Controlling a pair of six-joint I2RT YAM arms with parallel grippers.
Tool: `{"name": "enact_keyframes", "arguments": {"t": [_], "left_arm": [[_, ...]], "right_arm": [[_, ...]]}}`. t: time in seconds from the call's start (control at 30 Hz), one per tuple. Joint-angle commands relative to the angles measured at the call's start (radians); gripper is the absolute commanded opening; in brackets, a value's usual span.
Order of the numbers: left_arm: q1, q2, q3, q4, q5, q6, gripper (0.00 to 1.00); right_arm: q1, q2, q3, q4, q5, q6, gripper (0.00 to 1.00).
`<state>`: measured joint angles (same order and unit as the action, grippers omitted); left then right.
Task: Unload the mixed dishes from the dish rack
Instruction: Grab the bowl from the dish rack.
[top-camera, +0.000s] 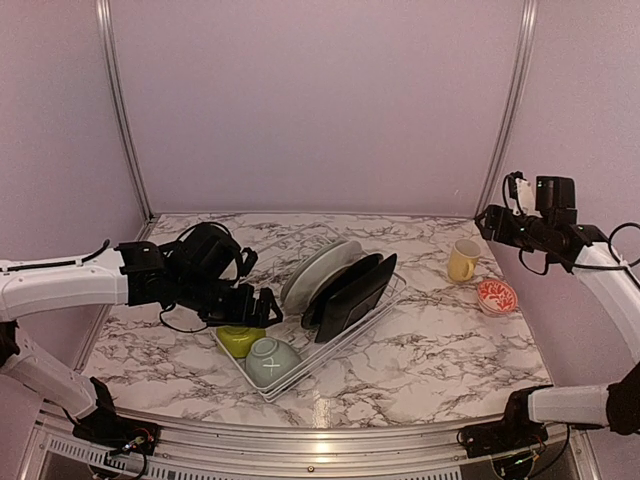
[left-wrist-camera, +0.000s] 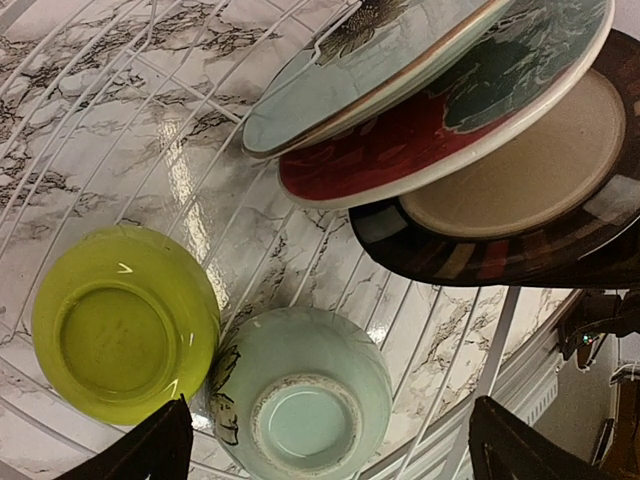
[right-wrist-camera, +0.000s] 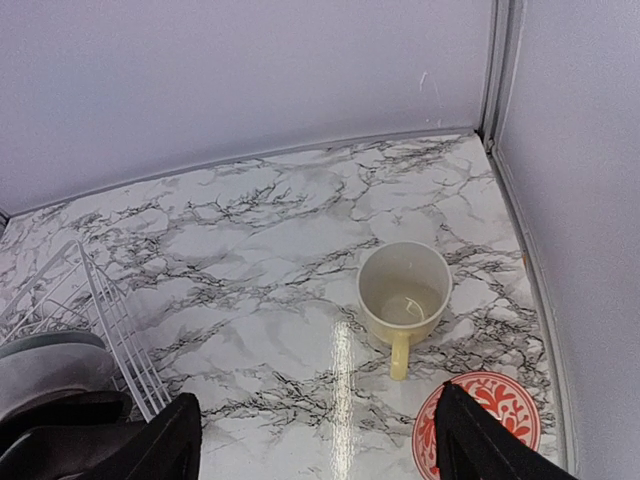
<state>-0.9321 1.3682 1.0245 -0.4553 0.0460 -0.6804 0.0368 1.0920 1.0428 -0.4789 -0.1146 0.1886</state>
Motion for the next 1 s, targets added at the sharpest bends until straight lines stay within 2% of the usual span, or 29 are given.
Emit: {"name": "enact_keyframes", "arguments": {"t": [0.0, 0.27, 0.4, 0.57, 0.77, 0.97], "left_arm": [[-0.004, 0.033, 0.003, -0.06, 0.035, 0.019, 0.99], [-0.014, 0.129, 0.053, -0.115, 0.039, 0.036, 0.99], [-0.023, 0.167, 0.075, -0.143, 0.04, 0.035, 0.97], [-0.04, 0.197, 0.097, -0.199, 0.025, 0.018, 0.88], [-0.077, 0.234, 0.149, -0.276, 0.0, 0.014, 0.91], [-0.08, 0.255, 0.165, -0.279, 0.021, 0.01, 0.9]], "right_arm": [[0.009, -0.041, -0.024, 0.046, 0.055, 0.009, 0.81], [0.008, -0.087, -0.041, 0.059, 0.236, 0.02, 0.85], [0.006, -0.136, -0.072, 0.085, 0.195, 0.012, 0.92], [0.006, -0.13, -0.07, 0.072, 0.171, 0.001, 0.92], [0.006, -0.134, -0.067, 0.068, 0.173, -0.001, 0.91], [0.006, -0.143, -0.066, 0.071, 0.159, -0.001, 0.91]]}}
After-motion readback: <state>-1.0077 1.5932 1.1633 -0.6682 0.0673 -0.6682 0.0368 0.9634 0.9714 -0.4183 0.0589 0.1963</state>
